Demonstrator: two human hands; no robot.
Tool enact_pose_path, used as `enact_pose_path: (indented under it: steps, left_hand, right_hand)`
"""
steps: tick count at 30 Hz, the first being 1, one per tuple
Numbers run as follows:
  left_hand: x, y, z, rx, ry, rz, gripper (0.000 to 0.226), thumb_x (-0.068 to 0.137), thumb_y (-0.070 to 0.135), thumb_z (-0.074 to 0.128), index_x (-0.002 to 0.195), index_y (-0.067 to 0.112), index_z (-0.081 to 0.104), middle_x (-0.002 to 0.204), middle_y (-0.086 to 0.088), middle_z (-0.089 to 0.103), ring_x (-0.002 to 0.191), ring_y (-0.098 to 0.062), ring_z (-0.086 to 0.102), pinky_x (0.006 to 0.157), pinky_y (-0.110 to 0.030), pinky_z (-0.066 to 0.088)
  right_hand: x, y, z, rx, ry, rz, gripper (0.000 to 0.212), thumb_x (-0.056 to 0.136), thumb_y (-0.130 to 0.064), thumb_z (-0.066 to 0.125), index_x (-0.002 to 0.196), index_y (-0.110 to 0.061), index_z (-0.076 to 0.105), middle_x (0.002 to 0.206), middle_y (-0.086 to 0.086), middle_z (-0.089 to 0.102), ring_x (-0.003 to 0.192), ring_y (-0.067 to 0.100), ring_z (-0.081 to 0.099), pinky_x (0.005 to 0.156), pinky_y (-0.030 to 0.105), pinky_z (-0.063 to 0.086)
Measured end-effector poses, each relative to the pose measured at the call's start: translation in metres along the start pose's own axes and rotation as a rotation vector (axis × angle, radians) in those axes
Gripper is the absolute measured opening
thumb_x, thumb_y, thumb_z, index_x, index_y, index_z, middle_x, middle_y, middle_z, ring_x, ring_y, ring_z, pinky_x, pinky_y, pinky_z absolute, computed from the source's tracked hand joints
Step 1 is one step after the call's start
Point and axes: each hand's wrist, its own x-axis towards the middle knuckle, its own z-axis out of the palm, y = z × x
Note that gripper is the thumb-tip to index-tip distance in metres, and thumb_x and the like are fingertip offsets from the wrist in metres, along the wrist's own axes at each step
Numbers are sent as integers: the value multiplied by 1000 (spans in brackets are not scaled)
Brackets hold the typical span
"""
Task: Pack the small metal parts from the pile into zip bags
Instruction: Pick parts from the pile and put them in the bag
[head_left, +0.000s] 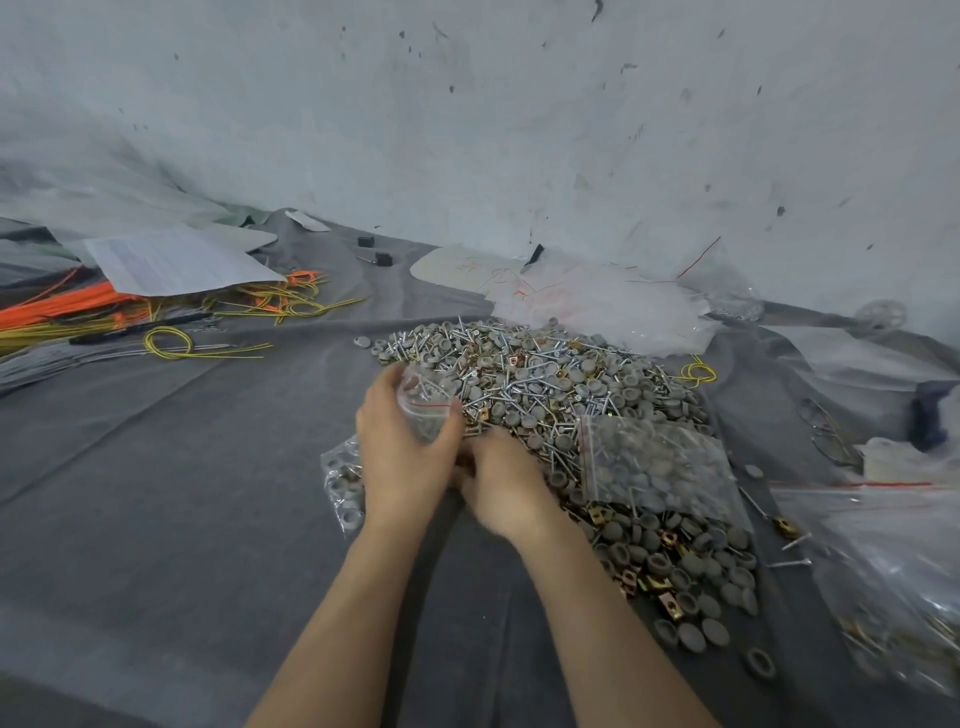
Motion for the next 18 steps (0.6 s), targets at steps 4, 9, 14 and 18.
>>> enact_pose_path:
  steps: [4, 9, 14, 18]
  left_hand:
    - [-2, 0, 0, 41, -30, 22, 62, 82, 24, 71, 136, 9, 43, 129, -5, 53, 125, -21, 43, 102, -29, 33]
    - [-4, 0, 1, 79, -75, 63, 64, 81, 23, 72, 136, 10, 43, 129, -5, 52, 124, -20, 40, 101, -28, 31]
    - [-4, -3, 3, 110, -125, 81, 65, 80, 22, 73, 137, 9, 42, 131, -6, 52, 126, -21, 38, 104, -31, 31]
    - [-2, -4, 3, 58, -89, 41, 61, 81, 26, 72, 134, 12, 44, 128, -3, 54, 125, -19, 41, 100, -25, 30]
  right_hand:
    - [-1, -3, 4, 13, 6, 19, 21, 91, -16, 54, 109, -11, 63, 110, 13, 58, 102, 34, 57, 90, 42, 46]
    - [-2, 1, 0, 100, 9, 25, 21, 89, -12, 55, 108, -7, 63, 109, 14, 61, 100, 32, 59, 87, 39, 48]
    - [-3, 14, -3, 131, 92, 73, 20, 89, -5, 50, 105, -6, 62, 109, 12, 63, 102, 29, 58, 89, 39, 47]
    - [-1, 28, -5, 46, 288, 186, 25, 93, -6, 49, 113, -14, 60, 114, 6, 62, 105, 24, 57, 91, 39, 46]
